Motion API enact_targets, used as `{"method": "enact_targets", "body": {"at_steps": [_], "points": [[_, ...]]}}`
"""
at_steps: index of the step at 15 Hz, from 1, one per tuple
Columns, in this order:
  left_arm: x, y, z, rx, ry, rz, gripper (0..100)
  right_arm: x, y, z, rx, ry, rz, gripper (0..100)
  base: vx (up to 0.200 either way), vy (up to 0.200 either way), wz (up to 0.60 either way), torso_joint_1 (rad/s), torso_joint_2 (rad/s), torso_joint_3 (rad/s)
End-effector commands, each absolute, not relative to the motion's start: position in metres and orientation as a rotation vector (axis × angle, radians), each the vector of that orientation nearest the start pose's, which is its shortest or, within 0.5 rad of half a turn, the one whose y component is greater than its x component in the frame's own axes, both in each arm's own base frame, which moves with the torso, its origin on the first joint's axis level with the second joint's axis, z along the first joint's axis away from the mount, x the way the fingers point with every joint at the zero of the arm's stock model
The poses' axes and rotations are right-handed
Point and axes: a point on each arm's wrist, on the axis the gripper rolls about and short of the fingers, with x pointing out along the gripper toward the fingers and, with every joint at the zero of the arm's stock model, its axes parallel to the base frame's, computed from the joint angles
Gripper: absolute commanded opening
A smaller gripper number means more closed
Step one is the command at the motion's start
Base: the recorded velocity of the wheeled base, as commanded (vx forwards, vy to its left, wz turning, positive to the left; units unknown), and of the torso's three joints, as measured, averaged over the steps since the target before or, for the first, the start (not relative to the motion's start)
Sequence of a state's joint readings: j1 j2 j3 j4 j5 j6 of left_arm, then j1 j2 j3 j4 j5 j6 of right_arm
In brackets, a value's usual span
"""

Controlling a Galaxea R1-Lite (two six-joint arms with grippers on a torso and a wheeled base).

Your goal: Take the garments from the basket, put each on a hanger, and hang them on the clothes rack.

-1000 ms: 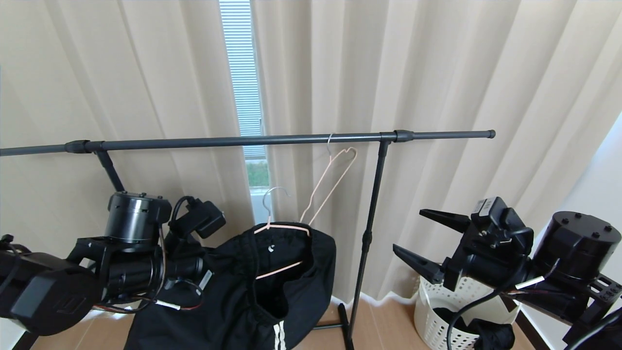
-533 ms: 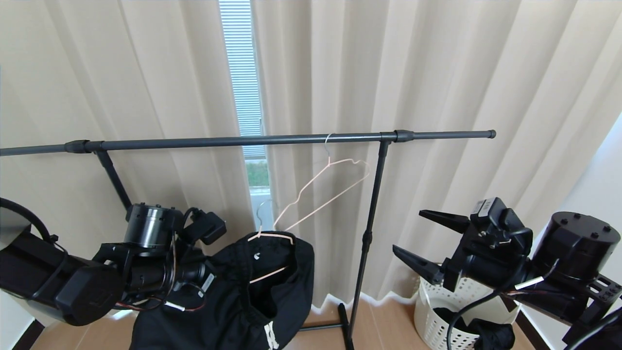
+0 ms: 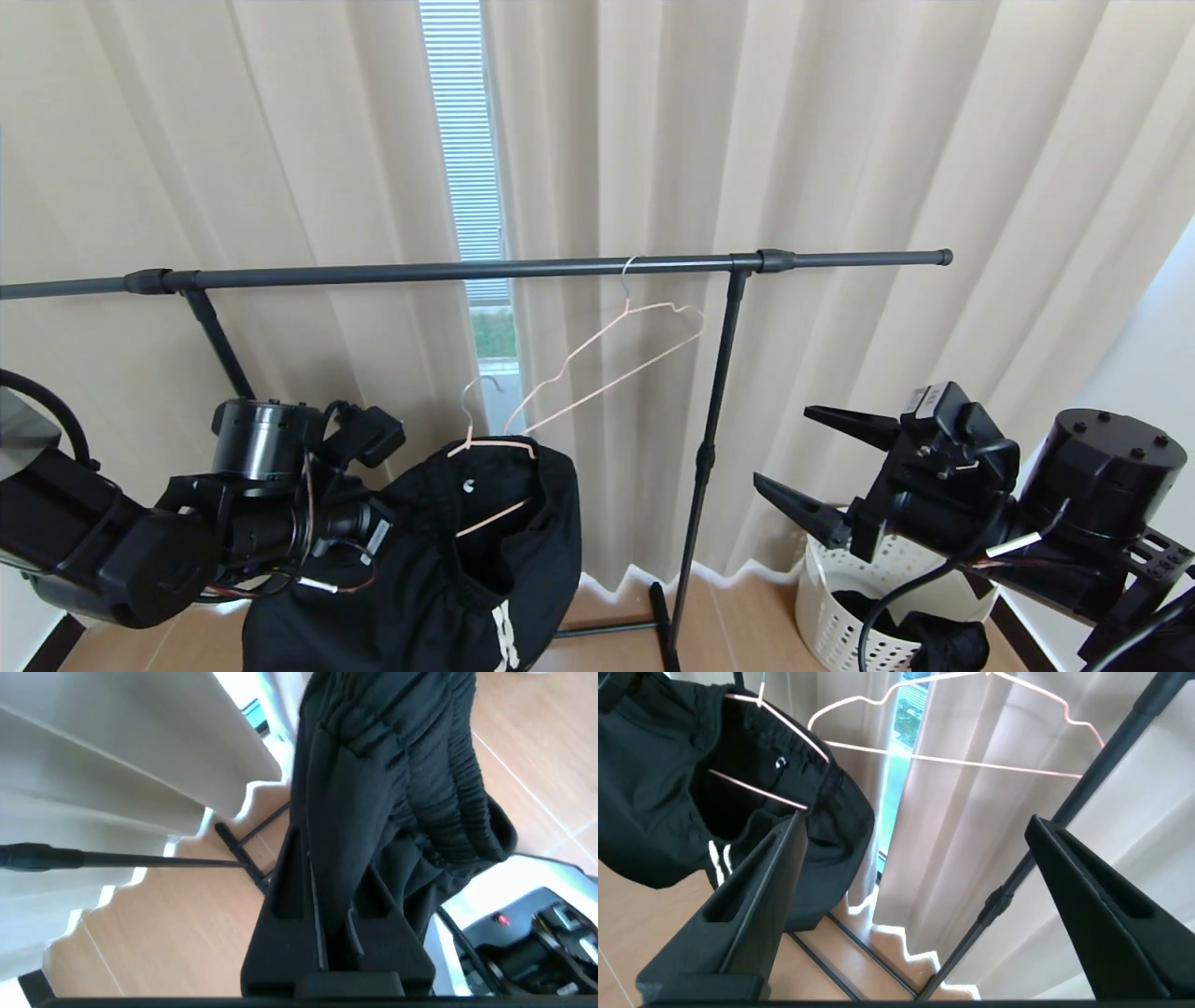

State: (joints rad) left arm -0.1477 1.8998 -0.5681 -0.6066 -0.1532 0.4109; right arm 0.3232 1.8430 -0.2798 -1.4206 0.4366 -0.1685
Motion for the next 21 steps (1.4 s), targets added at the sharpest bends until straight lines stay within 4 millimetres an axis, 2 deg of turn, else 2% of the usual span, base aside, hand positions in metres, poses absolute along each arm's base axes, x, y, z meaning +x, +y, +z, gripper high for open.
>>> {"method": "enact_targets", "body": {"at_steps": [1,6,8,10,11,13,14,21], "points": [[0.282,-0.038,0.061,0.377,0.67,-0.412,0,0.242,0.091,0.098,-0.151,0.089,0.77,100,0.0,0.0,0.0,0.0,0.0,0.0],[0.274,-0.028,0.054,0.362,0.705,-0.39,0,0.241,0.091,0.098,-0.151,0.092,0.771,100,0.0,0.0,0.0,0.0,0.0,0.0],[0.284,-0.025,0.063,0.355,0.639,-0.359,0,0.241,0.091,0.098,-0.151,0.092,0.772,100,0.0,0.0,0.0,0.0,0.0,0.0],[0.3,-0.03,0.077,0.271,0.575,-0.323,0,0.241,0.091,0.098,-0.151,0.092,0.771,100,0.0,0.0,0.0,0.0,0.0,0.0],[0.301,-0.03,0.078,0.264,0.57,-0.32,0,0.241,0.091,0.098,-0.151,0.092,0.771,100,0.0,0.0,0.0,0.0,0.0,0.0],[0.323,-0.038,0.099,0.176,0.481,-0.303,0,0.241,0.091,0.098,-0.151,0.092,0.771,100,0.0,0.0,0.0,0.0,0.0,0.0],[0.33,-0.043,0.104,0.166,0.459,-0.309,0,0.241,0.091,0.098,-0.151,0.092,0.771,100,0.0,0.0,0.0,0.0,0.0,0.0],[0.371,-0.064,0.109,0.149,0.383,-0.34,0,0.241,0.091,0.099,-0.152,0.088,0.77,100,0.0,0.0,0.0,0.0,0.0,0.0]]}}
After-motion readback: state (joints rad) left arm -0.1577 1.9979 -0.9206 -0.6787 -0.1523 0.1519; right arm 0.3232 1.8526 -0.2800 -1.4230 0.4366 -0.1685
